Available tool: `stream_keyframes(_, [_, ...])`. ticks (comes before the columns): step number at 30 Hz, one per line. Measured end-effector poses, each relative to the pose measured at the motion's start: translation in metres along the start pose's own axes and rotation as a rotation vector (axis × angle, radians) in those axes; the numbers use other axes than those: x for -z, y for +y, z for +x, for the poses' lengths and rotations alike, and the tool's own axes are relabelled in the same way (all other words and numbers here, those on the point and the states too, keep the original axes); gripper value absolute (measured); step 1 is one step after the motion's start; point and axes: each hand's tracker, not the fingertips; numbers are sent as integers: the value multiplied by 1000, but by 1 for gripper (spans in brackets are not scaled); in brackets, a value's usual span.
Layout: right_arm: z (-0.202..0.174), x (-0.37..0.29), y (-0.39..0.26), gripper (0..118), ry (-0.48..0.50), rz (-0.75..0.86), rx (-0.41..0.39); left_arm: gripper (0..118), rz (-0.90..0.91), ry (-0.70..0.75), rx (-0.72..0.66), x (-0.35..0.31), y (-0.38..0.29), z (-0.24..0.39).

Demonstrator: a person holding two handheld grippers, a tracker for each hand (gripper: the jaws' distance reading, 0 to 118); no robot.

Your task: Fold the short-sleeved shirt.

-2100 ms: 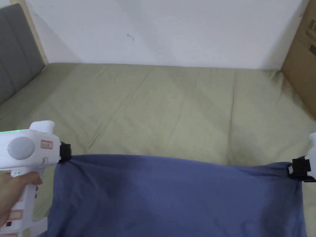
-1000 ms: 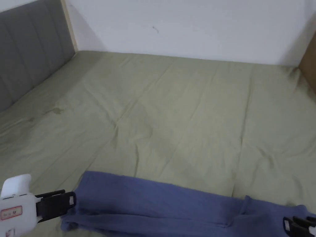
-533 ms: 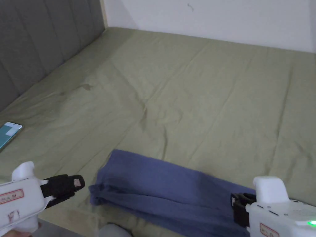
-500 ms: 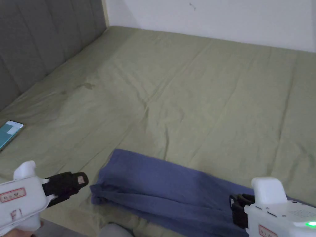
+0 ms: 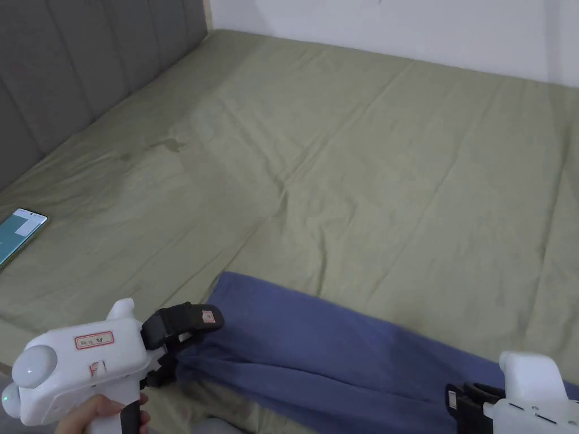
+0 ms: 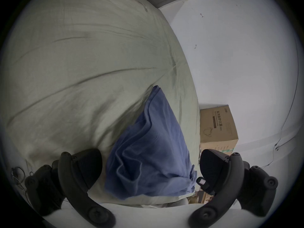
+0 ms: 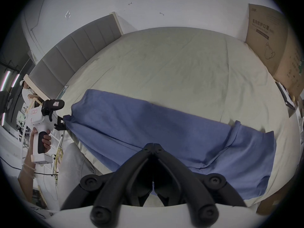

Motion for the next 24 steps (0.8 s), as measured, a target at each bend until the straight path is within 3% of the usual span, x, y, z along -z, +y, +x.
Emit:
stream_keyframes(5, [-2, 2, 0, 0, 3, -4, 9, 117, -57, -130, -76, 10, 15, -12])
stream_keyframes(6, [-2, 3, -1, 0, 3, -4, 9, 110, -70, -186, -105, 12, 17, -16])
stream_keyframes(7, [-2, 4, -2, 0, 6, -8, 7, 85, -75, -227, -114, 16, 18, -20])
stream_keyframes(8, [-2, 4, -4, 0, 6, -12, 8, 17, -63, -196, -124, 21, 16, -17])
stream_keyframes(9, [-4, 4, -6, 0, 5, -17, 7, 10, -69, -86, -136, 34, 13, -17])
stream_keyframes(10, [-4, 4, -7, 0, 4, -22, 5, 10, -74, 35, -119, 42, 11, -18])
stream_keyframes(14, [2, -4, -14, 0, -15, -23, 0, 10, -20, -128, -190, 37, 1, -14])
stream_keyframes(17, [13, -14, -18, 0, -46, -19, 5, 10, 14, -70, -166, 30, 6, -4])
stream_keyframes(21, [41, -36, -27, 0, -68, 20, 113, 10, 32, 77, 82, 23, -3, 56])
stream_keyframes(24, [60, -50, -38, 0, -98, 29, 146, 10, 15, 133, 337, 31, -24, 120])
